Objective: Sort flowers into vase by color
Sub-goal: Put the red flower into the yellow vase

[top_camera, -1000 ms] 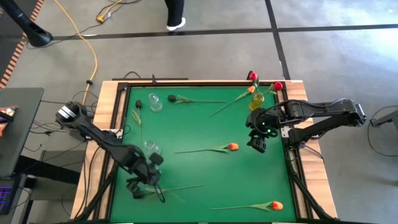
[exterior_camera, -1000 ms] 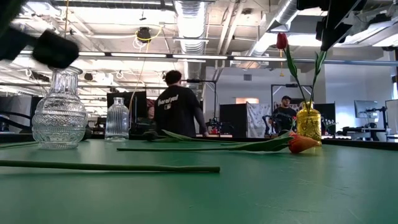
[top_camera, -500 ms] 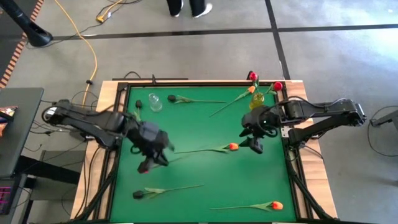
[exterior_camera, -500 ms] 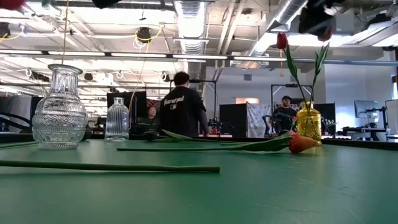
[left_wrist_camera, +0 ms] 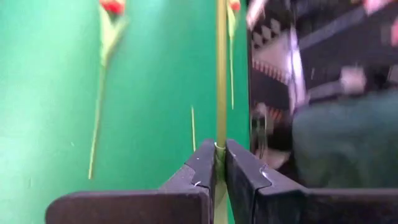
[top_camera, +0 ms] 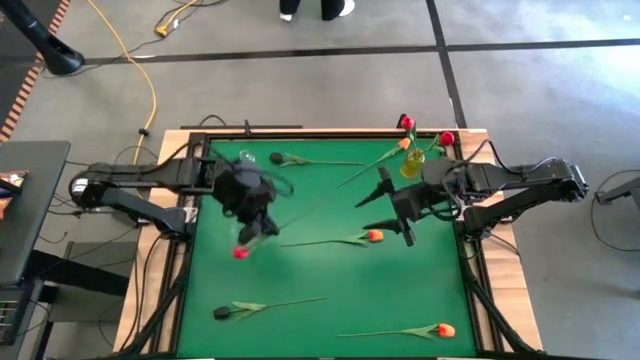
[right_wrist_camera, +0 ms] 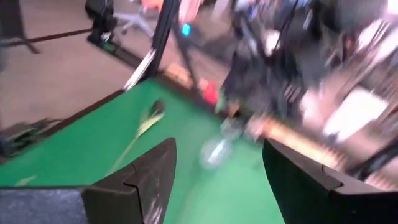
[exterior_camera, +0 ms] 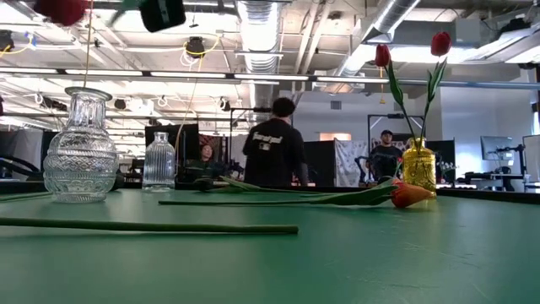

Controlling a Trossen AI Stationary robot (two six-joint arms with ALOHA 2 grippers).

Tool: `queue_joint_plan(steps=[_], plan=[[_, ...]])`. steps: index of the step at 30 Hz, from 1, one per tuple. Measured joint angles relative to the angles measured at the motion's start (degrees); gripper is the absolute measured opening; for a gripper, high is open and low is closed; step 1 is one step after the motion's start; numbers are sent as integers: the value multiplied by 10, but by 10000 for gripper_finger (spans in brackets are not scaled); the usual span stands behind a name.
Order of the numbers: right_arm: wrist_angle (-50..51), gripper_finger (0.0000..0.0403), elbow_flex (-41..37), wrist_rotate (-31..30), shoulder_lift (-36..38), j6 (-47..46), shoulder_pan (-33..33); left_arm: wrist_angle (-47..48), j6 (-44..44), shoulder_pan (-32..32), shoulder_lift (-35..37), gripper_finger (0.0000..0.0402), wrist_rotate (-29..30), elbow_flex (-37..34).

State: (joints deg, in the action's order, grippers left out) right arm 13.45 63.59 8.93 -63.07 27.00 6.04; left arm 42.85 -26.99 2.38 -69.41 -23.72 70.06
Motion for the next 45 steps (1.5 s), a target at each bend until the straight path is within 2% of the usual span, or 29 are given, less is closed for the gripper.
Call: queue_joint_plan(steps=[3,6,10,14,18,26,29,36,42,45], plan=[[-67,265,0,-11,0,72,7,-49,-73,46,0,10,-27,0],[-114,265,0,-49,0,148,19,-98,-194,72,0,10,-45,0],[-138,265,0,-134,0,266,37,-143,-347,84,0,10,-30,0],[-146,265,0,-239,-14,387,51,-173,-423,83,0,10,-15,0],[-177,265,0,-269,-54,456,51,-194,-476,83,-1,10,4,0],[-300,265,12,-281,-156,508,14,-219,-505,83,-1,10,6,0],[-303,265,40,-300,-191,508,-1,-219,-507,83,-1,10,7,0],[-282,265,84,-301,-255,509,-17,-218,-499,83,-1,10,8,0],[-286,263,87,-301,-273,511,-17,-217,-491,83,-1,10,8,0],[-291,248,87,-301,-273,511,-17,-214,-486,83,-1,10,8,0]])
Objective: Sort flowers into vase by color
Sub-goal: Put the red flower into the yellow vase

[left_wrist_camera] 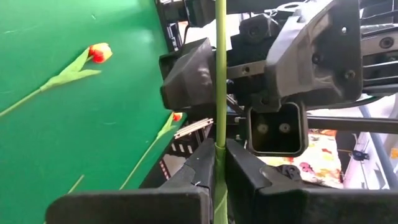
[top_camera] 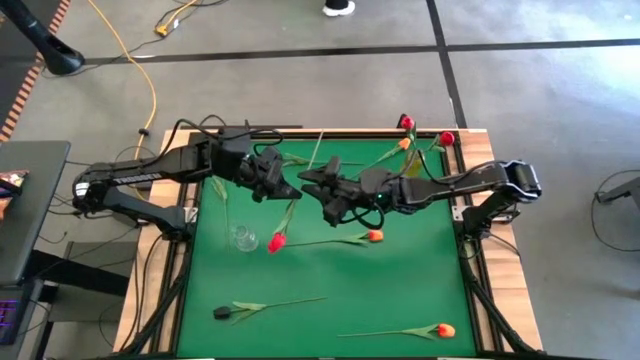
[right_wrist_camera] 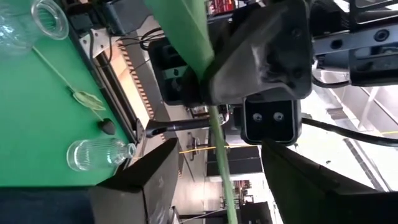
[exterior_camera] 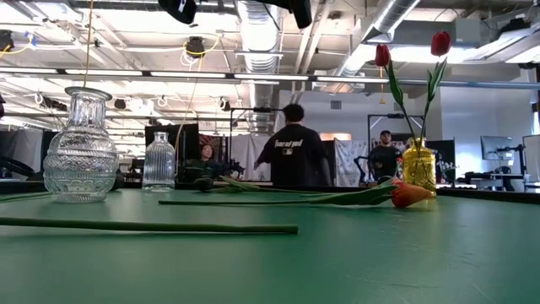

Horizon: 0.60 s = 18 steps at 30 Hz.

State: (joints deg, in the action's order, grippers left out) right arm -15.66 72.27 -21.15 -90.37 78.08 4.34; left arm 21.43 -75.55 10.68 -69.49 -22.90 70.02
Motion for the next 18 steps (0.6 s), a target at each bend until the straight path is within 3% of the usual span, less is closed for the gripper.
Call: queue_joint_plan(steps=[18], plan=[[8,33,0,4,0,0,-4,-1,3,0,0,21,-4,0]])
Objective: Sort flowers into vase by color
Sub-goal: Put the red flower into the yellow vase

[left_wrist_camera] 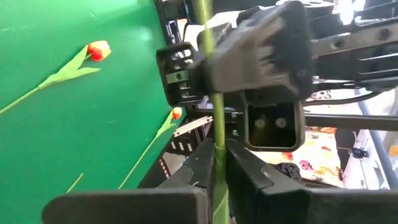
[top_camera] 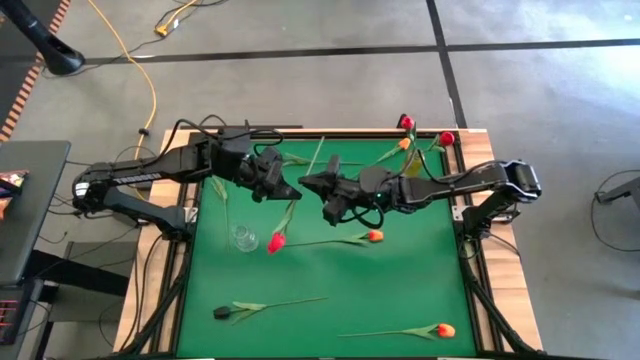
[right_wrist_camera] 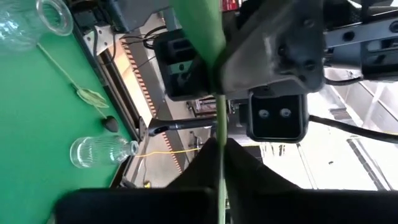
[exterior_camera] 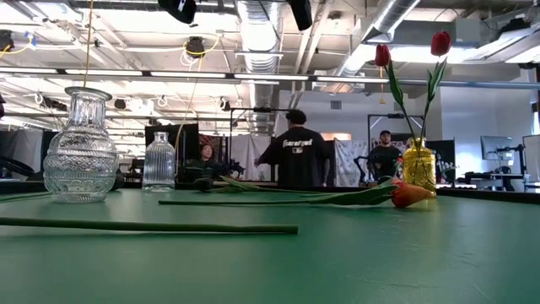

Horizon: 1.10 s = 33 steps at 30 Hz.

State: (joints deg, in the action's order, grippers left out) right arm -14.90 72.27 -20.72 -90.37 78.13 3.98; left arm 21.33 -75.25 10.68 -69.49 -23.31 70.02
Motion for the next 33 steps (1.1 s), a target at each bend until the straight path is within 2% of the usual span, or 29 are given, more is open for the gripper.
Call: queue_joint_plan(steps=[5,10,15,19,21,25,29,33], plan=[[1,24,0,0,0,-6,9,-7,40,1,0,58,-1,0],[30,30,0,1,9,-66,16,-37,117,15,0,114,-20,-1],[105,28,0,52,46,-181,14,-61,180,51,8,169,-17,0],[166,29,0,112,105,-307,-3,-58,273,85,20,197,-8,0],[207,28,0,151,134,-373,-19,-49,335,104,30,202,13,0],[298,25,0,217,189,-486,-58,-18,457,125,59,201,100,0],[335,25,-36,224,267,-532,-86,10,516,134,83,193,173,0],[295,25,-109,223,364,-590,-112,18,527,136,99,186,195,0]])
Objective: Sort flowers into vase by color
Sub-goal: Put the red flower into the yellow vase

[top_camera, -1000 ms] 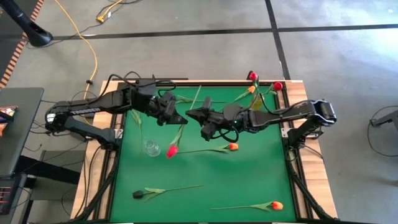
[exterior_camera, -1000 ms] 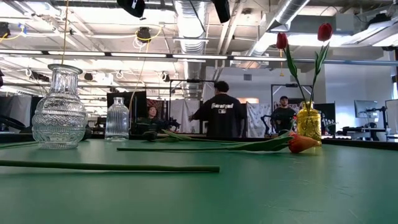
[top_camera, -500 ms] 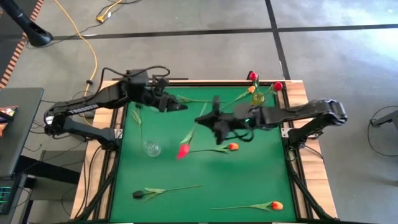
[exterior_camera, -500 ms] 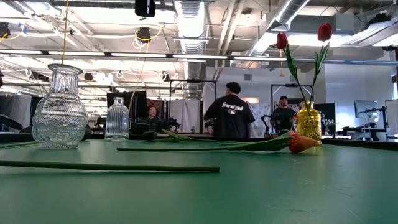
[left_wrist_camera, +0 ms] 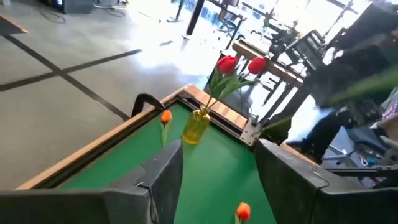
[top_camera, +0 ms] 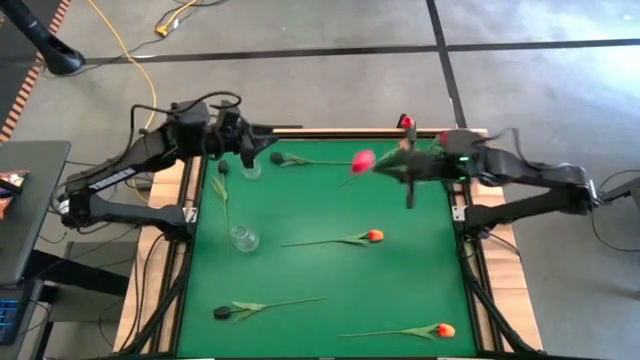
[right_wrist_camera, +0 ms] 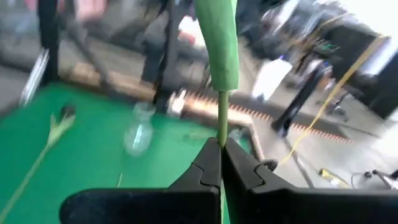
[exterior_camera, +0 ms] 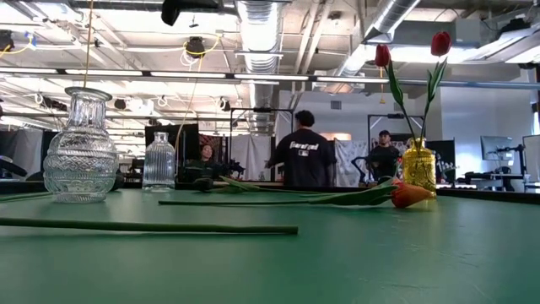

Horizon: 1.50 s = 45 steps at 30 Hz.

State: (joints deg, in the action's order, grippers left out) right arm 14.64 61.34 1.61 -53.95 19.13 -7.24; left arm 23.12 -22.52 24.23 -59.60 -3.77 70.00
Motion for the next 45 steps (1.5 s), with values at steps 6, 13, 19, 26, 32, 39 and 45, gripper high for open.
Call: queue_joint_plan(steps=[6,13,19,26,32,39,45], plan=[[-163,25,-64,-22,138,-70,-44,1,0,-1,-3,181,0,0],[-198,25,-64,-168,191,-24,-131,-1,-11,-4,-18,181,0,0],[-159,25,-64,-162,171,-103,-272,-6,-12,-12,-28,180,6,0],[-147,25,-109,-22,109,-210,-461,-7,-22,-24,-30,180,15,0],[-171,25,-163,43,93,-266,-561,-6,-21,-40,-31,180,33,0],[-170,25,-185,107,89,-293,-586,-6,-21,-45,-31,180,48,0],[-158,25,-227,123,90,-296,-586,-6,-22,-45,-31,180,50,0]])
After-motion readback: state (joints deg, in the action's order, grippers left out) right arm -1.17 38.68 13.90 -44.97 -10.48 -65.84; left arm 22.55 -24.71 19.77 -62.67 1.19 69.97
